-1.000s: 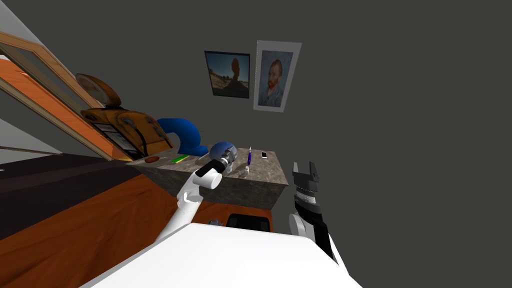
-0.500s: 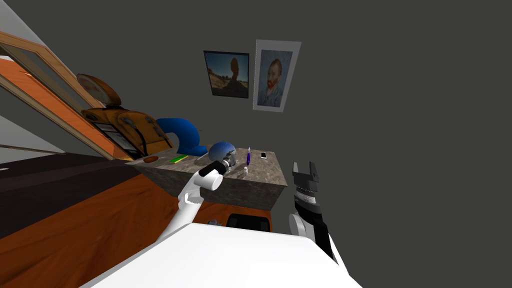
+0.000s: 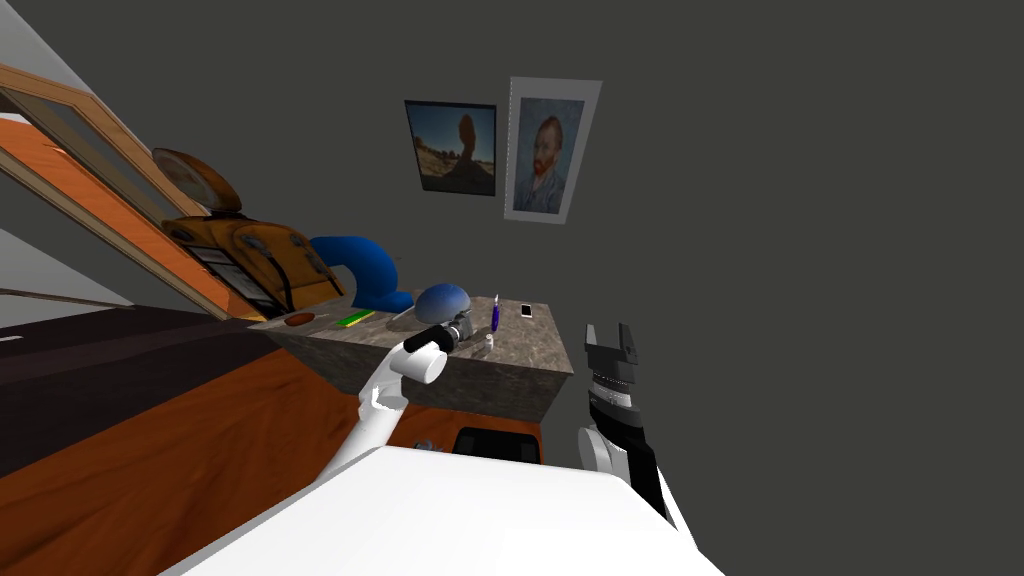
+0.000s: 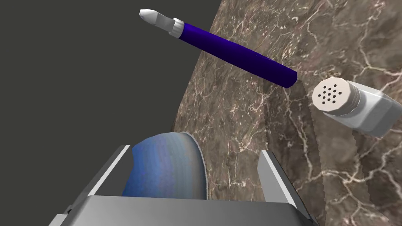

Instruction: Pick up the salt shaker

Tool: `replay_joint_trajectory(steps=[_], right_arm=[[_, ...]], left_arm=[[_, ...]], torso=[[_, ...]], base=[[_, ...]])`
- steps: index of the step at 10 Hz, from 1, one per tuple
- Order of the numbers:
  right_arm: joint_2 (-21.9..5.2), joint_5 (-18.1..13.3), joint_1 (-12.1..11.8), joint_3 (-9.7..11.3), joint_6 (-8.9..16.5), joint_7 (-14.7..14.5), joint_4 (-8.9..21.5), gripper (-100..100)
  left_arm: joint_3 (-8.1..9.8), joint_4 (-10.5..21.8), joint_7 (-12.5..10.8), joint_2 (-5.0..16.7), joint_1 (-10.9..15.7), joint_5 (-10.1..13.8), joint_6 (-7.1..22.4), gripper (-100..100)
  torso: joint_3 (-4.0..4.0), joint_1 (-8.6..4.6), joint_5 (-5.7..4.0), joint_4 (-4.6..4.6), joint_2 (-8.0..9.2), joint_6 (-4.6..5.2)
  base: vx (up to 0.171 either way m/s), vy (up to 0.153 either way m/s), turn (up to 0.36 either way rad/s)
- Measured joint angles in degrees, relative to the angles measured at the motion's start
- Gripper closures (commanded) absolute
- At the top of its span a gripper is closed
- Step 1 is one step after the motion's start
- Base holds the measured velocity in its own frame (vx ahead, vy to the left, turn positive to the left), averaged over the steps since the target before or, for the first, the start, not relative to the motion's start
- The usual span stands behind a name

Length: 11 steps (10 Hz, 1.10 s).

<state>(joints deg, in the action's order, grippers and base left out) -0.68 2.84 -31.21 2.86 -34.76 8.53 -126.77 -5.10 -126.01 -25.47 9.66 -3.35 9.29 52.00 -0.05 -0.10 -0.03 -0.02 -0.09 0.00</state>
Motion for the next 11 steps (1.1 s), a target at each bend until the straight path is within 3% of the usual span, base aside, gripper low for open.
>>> replay_joint_trajectory(steps=[4, 11], right_arm=[[0.0, 0.0, 0.0, 0.0, 0.0, 0.0, 0.0, 0], [0.0, 0.0, 0.0, 0.0, 0.0, 0.0, 0.0, 0]], left_arm=[[-1.01, 0.71, -3.63, 0.02, -0.33, 0.94, 5.05, -100], [-2.78, 1.45, -14.61, 0.97, -1.45, 5.31, 14.12, -100]], torso=[[-0.01, 0.08, 0.02, 0.0, -0.02, 0.0], [-0.03, 0.13, 0.03, -0.01, -0.06, 0.0]], base=[[0.025, -0.003, -0.001], [0.037, 0.008, -0.011]])
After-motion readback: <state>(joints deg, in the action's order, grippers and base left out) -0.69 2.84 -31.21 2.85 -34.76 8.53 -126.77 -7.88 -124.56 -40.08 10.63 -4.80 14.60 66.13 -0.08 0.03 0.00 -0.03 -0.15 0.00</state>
